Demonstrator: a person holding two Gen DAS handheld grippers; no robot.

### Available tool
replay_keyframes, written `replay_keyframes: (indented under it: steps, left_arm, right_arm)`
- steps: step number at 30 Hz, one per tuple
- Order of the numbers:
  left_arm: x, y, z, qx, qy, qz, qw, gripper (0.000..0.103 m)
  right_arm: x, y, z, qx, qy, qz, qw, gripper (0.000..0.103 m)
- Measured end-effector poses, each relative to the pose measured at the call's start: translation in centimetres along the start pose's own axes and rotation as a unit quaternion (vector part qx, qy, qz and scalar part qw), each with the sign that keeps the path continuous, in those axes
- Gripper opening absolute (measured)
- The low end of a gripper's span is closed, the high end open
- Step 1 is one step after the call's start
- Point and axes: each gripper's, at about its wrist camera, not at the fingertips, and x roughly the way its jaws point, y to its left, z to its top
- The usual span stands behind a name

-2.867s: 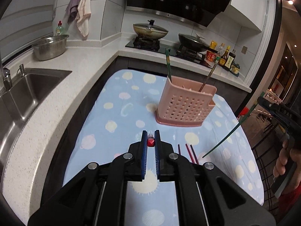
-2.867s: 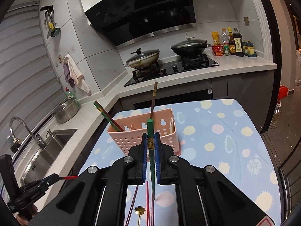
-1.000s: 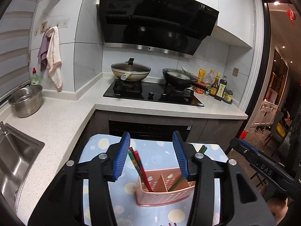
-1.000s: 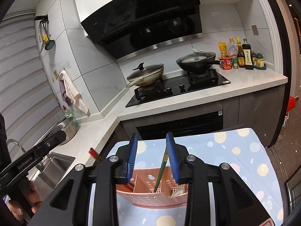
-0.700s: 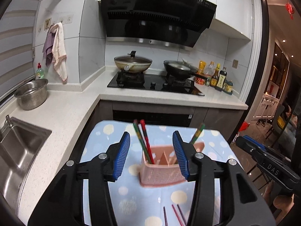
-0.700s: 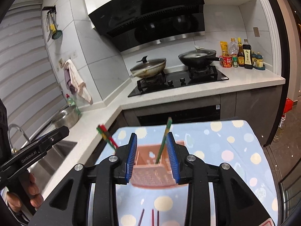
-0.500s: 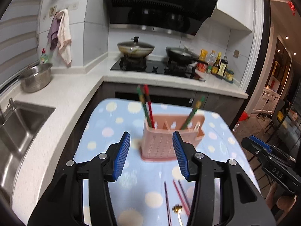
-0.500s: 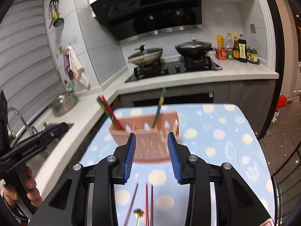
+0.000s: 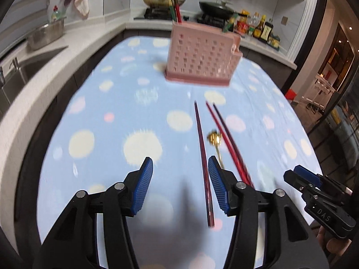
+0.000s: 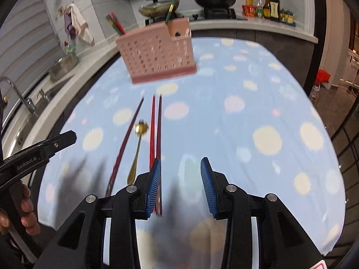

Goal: Organize utensils
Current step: 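Move both open tools back over the remaining chopsticks, then close the left tool on the dark red chopstick while the right tool grasps a red chopstick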

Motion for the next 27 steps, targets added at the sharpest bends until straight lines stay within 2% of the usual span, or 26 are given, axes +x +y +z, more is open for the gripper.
replay_keyframes:
  steps: [5, 10, 12, 21, 27]
  left_arm:
    - [0.5, -1.3, -3.3, 0.009, 0.031, -0.007, 0.9995, 0.049]
    - [1.2, -2.5, -4.6, 0.028, 0.039, -0.012, 0.9987, 0.049]
    - [1.4, -2.8, -4.7, 0.032, 0.043, -0.020, 0.9984, 0.049]
    - [2.3, -3.0, -5.0, 0.043, 0.051, -0.014, 0.9977, 0.048]
    - [2.8, -2.4, -5.1, 0.029, 0.063, -0.015, 0.9975, 0.048]
  right_arm:
    - [0.7, 1.2, -2.7, -0.026, 0.020, -0.001, 0.999, 0.037]
    - [1.3, 1.6, -3.4, -0.033, 0.033, 0.004, 0.999, 0.037]
    - [1.5, 1.7, -3.6, -0.036, 0.036, 0.004, 0.999, 0.037]
    - [2.6, 1.8, -4.0, -0.039, 0.050, 0.001, 0.998, 0.033]
    - [2.6, 1.0, -3.7, -0.026, 0.049, -0.002, 0.998, 0.023]
